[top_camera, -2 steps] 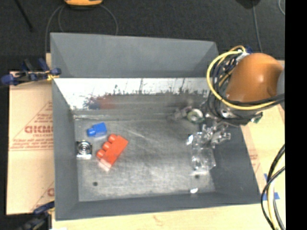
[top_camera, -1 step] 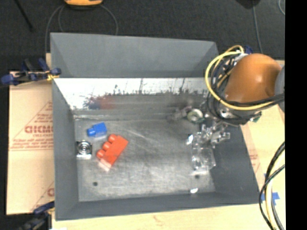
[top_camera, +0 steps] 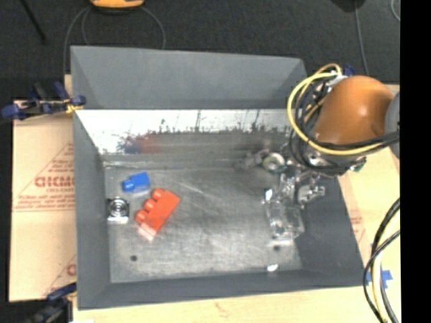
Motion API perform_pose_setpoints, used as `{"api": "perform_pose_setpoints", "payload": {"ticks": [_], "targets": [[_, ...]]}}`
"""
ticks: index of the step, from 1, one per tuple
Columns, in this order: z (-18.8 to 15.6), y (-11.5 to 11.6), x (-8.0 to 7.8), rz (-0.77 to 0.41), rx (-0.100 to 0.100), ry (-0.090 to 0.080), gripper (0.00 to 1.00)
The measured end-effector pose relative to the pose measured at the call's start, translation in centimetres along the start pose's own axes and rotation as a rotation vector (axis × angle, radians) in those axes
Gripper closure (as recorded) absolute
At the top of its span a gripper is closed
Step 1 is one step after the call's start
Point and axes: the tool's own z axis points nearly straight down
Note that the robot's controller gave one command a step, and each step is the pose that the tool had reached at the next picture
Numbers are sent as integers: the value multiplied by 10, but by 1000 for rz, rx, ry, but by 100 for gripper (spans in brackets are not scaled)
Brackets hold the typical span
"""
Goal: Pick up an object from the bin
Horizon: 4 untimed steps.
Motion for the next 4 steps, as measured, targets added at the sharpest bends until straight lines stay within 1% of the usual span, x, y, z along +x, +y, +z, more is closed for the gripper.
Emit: {"api": "perform_pose_setpoints", "payload": {"ticks": [1,2,3,4], "targets": [[7,-27,-17,-250,-7,-17,0],[30,-34,-58,-519,-3,10,0],[30,-33,-65,-516,3,-6,100],[31,-34,-68,-471,2,5,100]]}}
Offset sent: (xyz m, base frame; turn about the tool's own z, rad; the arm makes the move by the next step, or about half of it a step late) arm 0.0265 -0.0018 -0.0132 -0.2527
